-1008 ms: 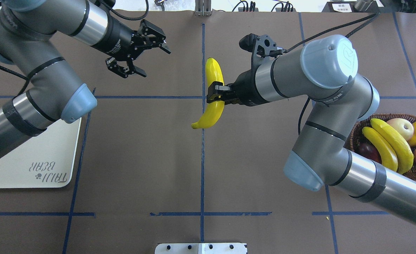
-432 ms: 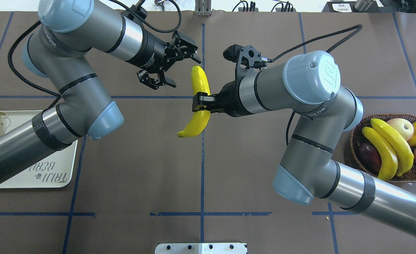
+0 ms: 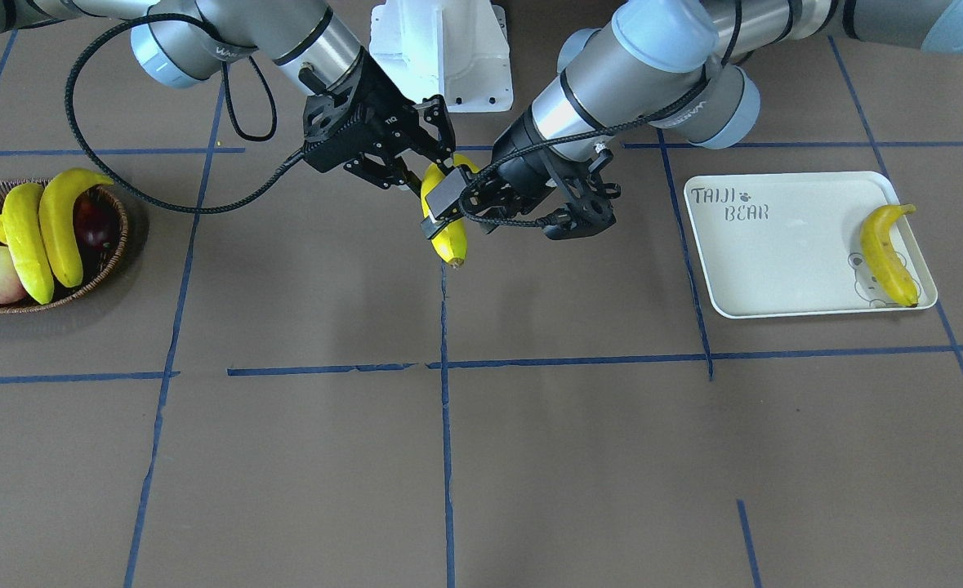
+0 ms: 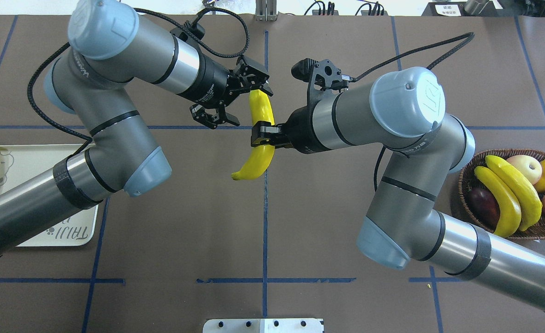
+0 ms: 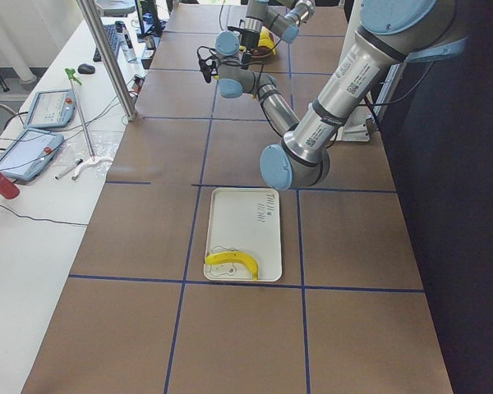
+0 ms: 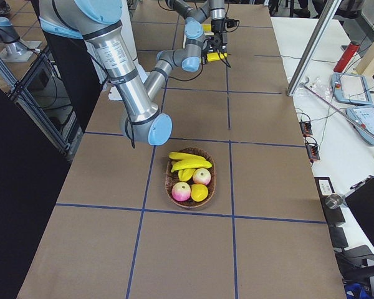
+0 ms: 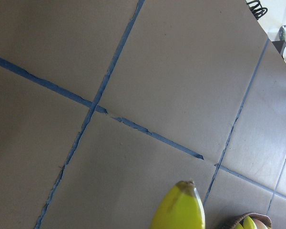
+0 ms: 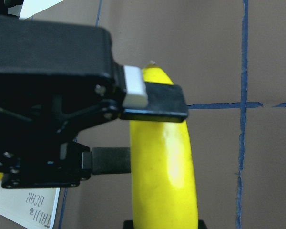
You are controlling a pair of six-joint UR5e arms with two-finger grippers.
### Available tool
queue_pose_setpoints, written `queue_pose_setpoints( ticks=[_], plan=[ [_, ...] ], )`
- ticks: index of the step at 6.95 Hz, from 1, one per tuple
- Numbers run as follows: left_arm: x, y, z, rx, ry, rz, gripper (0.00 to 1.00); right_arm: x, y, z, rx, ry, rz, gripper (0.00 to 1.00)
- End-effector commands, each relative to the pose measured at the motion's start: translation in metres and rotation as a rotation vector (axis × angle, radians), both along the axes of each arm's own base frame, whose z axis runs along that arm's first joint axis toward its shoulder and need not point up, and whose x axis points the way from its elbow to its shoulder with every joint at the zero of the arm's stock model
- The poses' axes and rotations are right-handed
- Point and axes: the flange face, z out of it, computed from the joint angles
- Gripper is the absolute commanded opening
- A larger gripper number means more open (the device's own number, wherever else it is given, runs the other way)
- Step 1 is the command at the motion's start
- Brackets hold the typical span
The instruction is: Transfer all bananas from basket to plate
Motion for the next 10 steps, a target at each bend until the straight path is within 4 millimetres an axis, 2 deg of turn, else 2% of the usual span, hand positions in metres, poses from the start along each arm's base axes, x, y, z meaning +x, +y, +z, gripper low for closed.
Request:
queue_pose_setpoints(
  ticks=[1, 4, 7, 9, 10],
  plan=[
    [0.0092, 0.0058, 0.0004, 0.005, -0.002, -0.008, 0.82, -0.001, 0.0016, -0.0004, 0.001, -0.001, -0.003, 0.05],
    [0.0091, 0.0058, -0.0016, 0.007, 0.0, -0.008, 0.8, -0.0054, 0.0064, -0.0004, 0.001, -0.001, -0.014, 0.06],
    [0.0091, 0.0059, -0.0026, 0.008, 0.001, -0.008, 0.68, -0.0054, 0.0065, -0.0004, 0.001, -0.001, -0.014, 0.07],
    [0.0083, 0.0054, -0.0018, 0.009, 0.001, -0.008, 0.07, -0.0054, 0.0065, -0.0004, -0.002, -0.002, -0.013, 0.21],
    [0.0079, 0.0057, -0.0024, 0.013, 0.002, -0.008, 0.0, -0.0049, 0.0068, -0.001, -0.002, -0.003, -0.013, 0.26]
  ],
)
